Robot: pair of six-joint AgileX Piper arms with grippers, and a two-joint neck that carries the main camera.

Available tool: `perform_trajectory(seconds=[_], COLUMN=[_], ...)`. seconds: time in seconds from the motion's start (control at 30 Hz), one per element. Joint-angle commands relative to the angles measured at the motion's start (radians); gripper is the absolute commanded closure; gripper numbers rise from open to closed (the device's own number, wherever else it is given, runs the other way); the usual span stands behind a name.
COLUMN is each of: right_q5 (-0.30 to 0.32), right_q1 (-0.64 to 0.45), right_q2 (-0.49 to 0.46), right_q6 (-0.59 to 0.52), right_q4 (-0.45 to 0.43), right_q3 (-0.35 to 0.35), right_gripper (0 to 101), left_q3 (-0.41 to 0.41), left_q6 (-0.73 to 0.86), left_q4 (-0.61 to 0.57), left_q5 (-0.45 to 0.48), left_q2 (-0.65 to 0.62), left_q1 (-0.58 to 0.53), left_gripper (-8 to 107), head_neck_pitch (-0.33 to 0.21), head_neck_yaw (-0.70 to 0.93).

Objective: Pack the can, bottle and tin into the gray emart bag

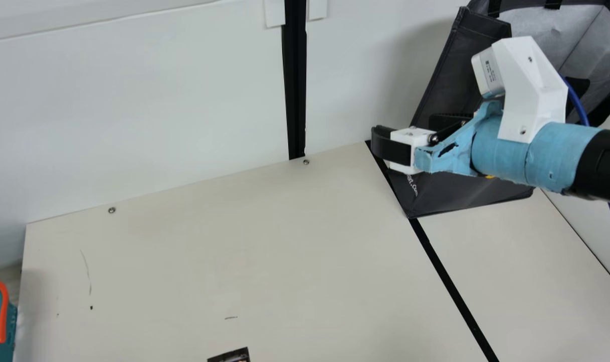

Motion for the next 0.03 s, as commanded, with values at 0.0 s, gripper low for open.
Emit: perform_trajectory(seconds=[0.0], right_q5=[0.0], right_q1=[0.0], right_q2=[0.0], right_q6=[0.0], right_q4=[0.0], right_q3=[0.0], right_gripper=[11], left_q3=[0.0], left_q6=[0.0], left_q4=[0.0], left_q5=[0.0], left_q2=[0.0], left_q1=[0.0], left_gripper=[9], head_neck_pitch=[-0.023], head_neck_yaw=[-0.001])
